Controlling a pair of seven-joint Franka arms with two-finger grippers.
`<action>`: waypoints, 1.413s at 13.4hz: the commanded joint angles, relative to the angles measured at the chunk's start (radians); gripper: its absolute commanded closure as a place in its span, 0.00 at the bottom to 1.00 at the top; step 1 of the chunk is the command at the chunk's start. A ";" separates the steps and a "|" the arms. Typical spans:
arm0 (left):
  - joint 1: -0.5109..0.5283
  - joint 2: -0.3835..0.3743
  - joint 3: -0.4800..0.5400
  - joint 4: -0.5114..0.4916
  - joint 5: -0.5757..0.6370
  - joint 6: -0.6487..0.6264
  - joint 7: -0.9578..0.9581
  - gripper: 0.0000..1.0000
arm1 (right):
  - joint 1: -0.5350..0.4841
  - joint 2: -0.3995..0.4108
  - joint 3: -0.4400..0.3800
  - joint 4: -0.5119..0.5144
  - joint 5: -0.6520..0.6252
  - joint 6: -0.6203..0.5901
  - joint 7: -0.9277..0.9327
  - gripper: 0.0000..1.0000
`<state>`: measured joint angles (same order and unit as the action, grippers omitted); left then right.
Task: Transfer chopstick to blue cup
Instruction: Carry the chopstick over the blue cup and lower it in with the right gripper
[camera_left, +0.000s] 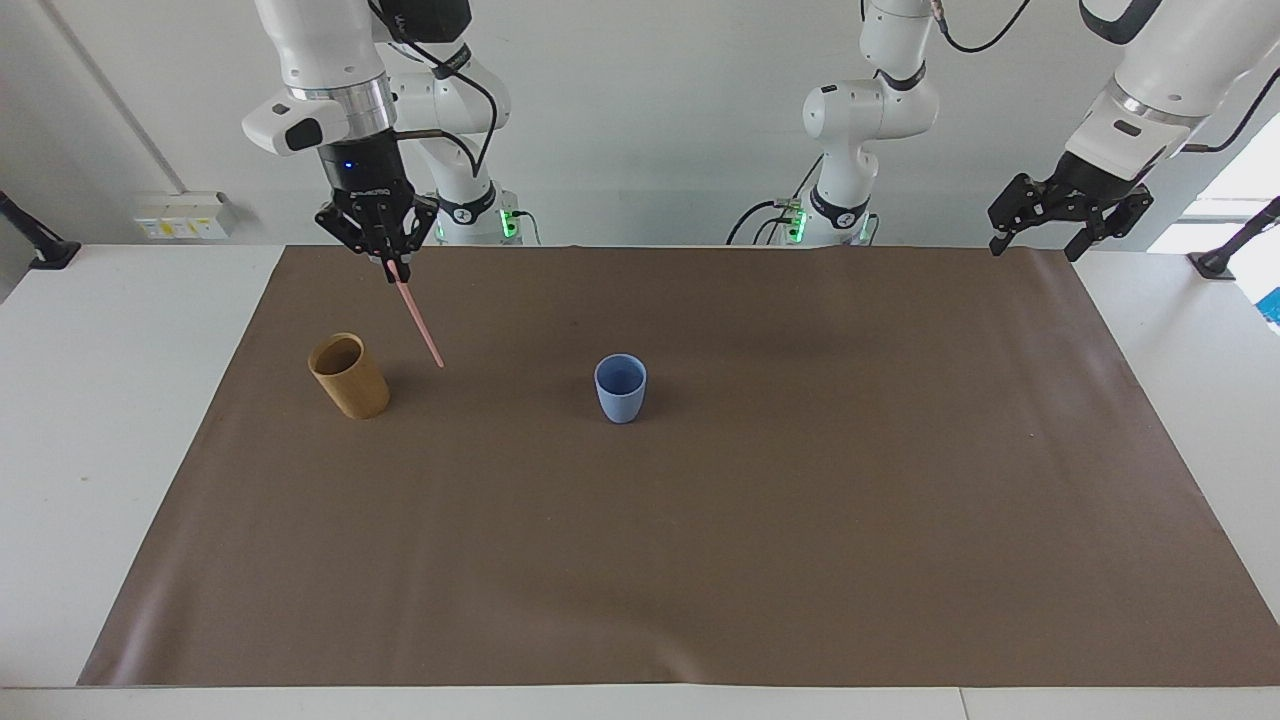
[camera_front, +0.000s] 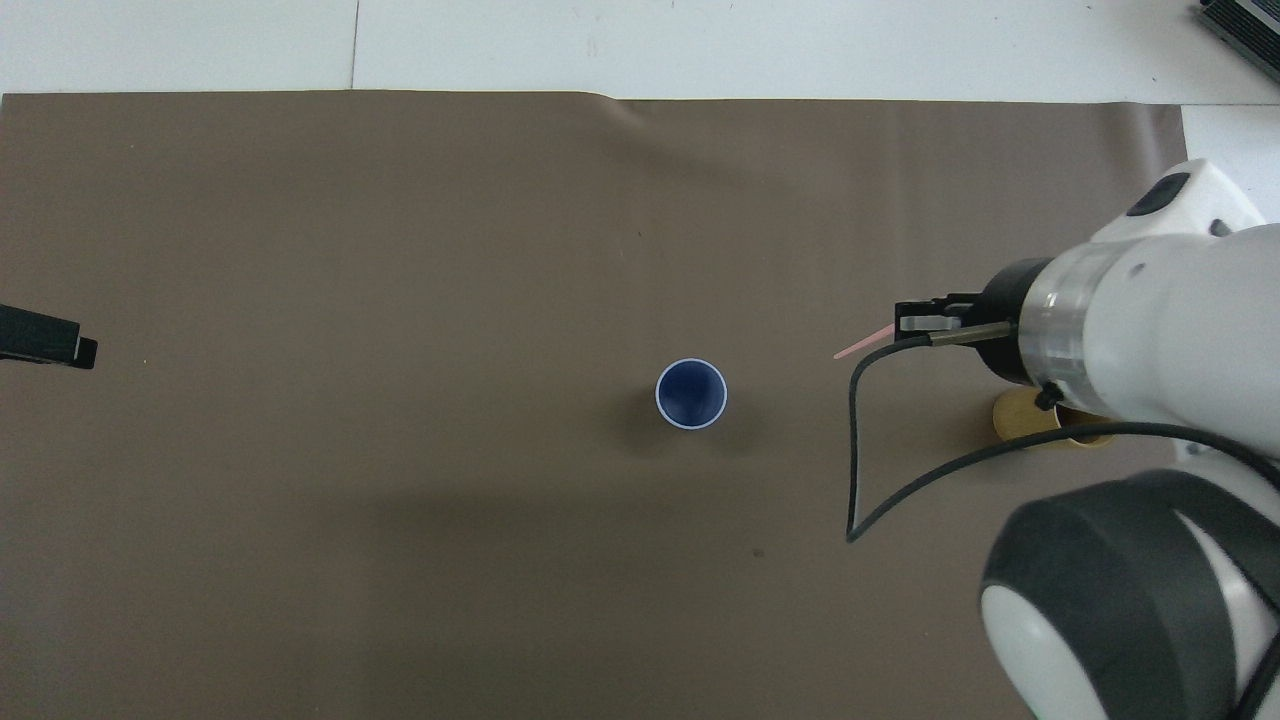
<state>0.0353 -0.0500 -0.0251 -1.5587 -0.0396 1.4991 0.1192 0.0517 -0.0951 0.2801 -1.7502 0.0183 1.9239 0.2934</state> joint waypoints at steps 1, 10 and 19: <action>-0.002 -0.007 -0.001 0.005 -0.003 -0.017 -0.010 0.00 | 0.045 0.054 0.066 0.043 0.000 0.000 0.128 1.00; 0.000 -0.005 -0.001 0.005 -0.003 -0.017 -0.010 0.00 | 0.180 0.149 0.067 0.034 -0.145 0.067 0.256 1.00; 0.002 -0.007 -0.001 0.005 -0.003 -0.017 -0.010 0.00 | 0.162 0.213 0.067 0.009 -0.153 0.152 0.205 1.00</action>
<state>0.0349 -0.0500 -0.0265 -1.5587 -0.0396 1.4988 0.1189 0.2282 0.1171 0.3397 -1.7280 -0.1175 2.0561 0.5235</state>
